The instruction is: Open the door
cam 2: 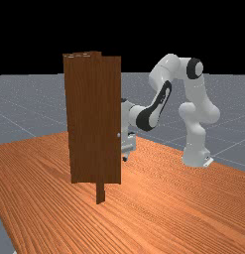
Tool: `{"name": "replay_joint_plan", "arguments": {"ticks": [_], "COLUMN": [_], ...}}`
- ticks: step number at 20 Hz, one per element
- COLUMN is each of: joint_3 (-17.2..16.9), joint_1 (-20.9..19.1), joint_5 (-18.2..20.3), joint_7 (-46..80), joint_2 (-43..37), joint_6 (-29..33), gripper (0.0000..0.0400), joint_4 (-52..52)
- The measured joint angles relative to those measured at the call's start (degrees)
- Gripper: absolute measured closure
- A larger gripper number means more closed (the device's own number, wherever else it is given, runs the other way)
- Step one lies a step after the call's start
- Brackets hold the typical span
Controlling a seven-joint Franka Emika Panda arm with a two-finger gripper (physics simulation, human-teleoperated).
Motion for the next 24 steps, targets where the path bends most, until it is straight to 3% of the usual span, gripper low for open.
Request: {"name": "replay_joint_plan", "arguments": {"ticks": [1, 2, 3, 5, 6, 9, 10, 11, 12, 13, 14, 16, 18, 19, 20, 23, 24], "joint_3": [0.00, 0.00, 0.00, 0.00, -0.21, -0.50, 0.35, 0.17, -0.56, -0.62, -0.27, 2.55, 6.09, 7.37, 8.56, 9.42, 6.63], "joint_1": [0.00, 0.00, 0.00, 0.00, 0.08, 0.12, -0.99, -1.24, -0.20, -0.26, -0.02, 2.34, 7.50, 10.33, 11.86, 11.34, 13.88], "joint_5": [0.00, 0.00, 0.00, 0.00, -0.32, -1.27, 5.56, 9.65, -0.53, -0.69, -1.07, -1.21, -1.53, -2.09, -2.77, -3.76, -8.71], "joint_7": [0.00, 0.00, 0.00, 0.00, 0.46, 0.86, -5.57, -9.52, -0.36, -0.27, 8.07, 36.37, 52.95, 53.22, 45.07, 27.59, 34.77], "joint_2": [0.00, 0.00, 0.00, 0.00, -3.01, -11.50, -14.52, -17.24, -18.99, -20.67, -21.21, -20.48, -18.20, -16.82, -16.24, -7.63, -0.47], "joint_6": [0.00, 0.00, 0.00, 0.00, 12.22, 13.42, 8.35, 8.02, 6.72, 8.56, 10.29, 8.72, 7.26, 6.65, 6.80, 3.47, -3.58], "gripper": [0.0157, 0.0252, 0.0310, 0.0367, 0.0380, 0.0396, 0.0397, 0.0398, 0.0399, 0.0399, 0.0400, 0.0400, 0.0400, 0.0400, 0.0400, 0.0400, 0.0400], "joint_4": [0.00, 0.00, 0.00, 0.00, -7.38, -19.22, -21.95, -25.43, -27.13, -29.54, -30.57, -29.33, -26.08, -24.13, -23.39, -10.81, 1.13]}}
